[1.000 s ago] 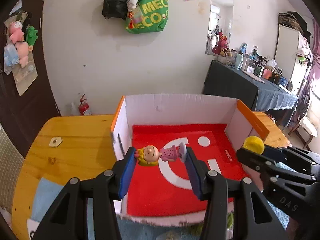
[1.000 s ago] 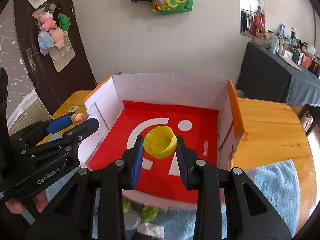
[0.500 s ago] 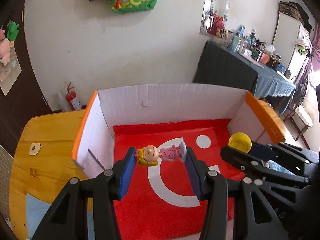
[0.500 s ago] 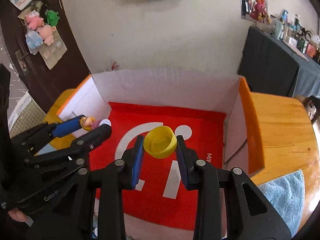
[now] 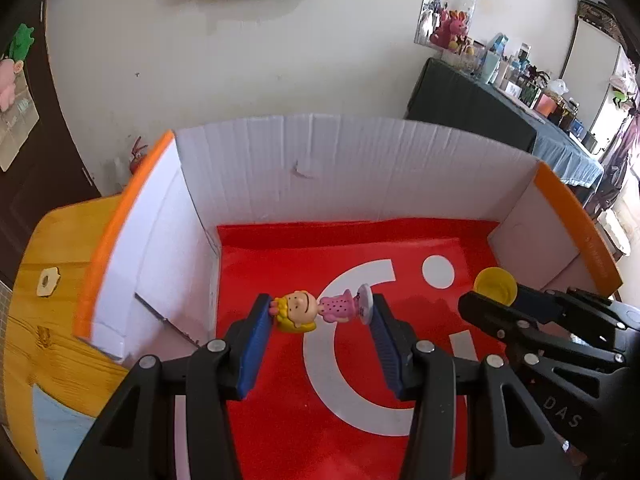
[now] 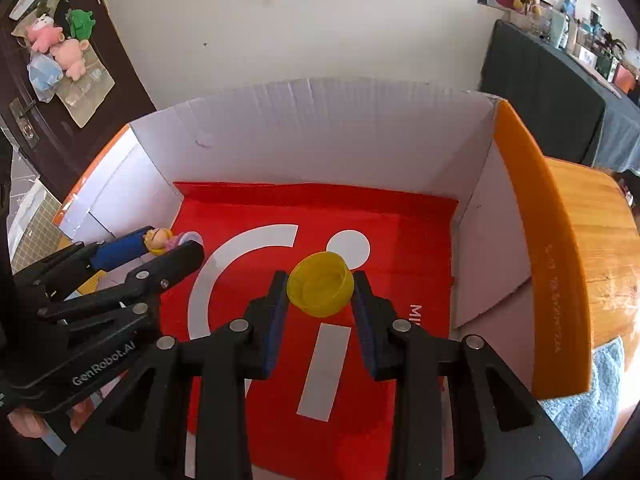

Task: Organize objects
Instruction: 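Lower and release the girl figurine onto the red mat while right tool releases the lid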

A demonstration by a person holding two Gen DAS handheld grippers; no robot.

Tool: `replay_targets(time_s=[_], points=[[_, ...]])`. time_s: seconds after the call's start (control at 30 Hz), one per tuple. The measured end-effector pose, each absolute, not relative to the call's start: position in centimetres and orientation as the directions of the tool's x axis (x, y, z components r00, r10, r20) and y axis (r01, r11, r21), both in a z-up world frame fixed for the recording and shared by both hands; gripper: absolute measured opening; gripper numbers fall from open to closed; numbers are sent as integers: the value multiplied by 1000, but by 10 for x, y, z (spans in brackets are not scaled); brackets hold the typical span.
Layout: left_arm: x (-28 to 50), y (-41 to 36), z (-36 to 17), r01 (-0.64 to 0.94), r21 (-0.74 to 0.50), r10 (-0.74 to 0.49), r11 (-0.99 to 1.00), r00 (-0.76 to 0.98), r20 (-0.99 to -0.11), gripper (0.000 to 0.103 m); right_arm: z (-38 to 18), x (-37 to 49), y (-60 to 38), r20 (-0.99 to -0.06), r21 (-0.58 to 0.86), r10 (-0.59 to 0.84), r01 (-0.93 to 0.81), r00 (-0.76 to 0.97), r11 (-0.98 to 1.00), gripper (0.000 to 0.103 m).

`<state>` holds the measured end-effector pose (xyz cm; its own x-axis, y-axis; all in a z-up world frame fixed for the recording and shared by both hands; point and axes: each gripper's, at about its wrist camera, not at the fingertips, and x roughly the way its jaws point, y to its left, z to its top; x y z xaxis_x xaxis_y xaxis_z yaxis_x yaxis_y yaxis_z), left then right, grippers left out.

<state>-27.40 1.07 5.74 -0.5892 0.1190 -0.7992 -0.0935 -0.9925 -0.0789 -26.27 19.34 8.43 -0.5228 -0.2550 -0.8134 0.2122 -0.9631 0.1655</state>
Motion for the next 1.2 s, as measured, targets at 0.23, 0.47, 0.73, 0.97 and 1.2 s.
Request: replay_targets(time_s=[0.23, 0.47, 0.73, 0.97, 1.2], points=[[-277, 12, 47, -99, -79, 121, -992, -558, -821, 51, 78, -269, 195, -834, 168, -251, 207, -491, -964, 30], [-278, 13, 38, -100, -76, 118, -992, -533, -838, 51, 72, -271, 197, -852, 161, -238, 198, -467, -967, 30], [-278, 11, 30, -96, -92, 128, -991, -502, -855, 51, 65, -275, 203, -872, 161, -230, 191, -431, -968, 30], [-278, 11, 26, -103, -89, 128, -991, -484, -866, 51, 61, -276, 206, -891, 162, -225, 187, -395, -969, 30], [-277, 10, 25, -104, -85, 125, -991, -482, -867, 51, 62, -274, 210, -894, 152, -214, 185, -394, -971, 30]])
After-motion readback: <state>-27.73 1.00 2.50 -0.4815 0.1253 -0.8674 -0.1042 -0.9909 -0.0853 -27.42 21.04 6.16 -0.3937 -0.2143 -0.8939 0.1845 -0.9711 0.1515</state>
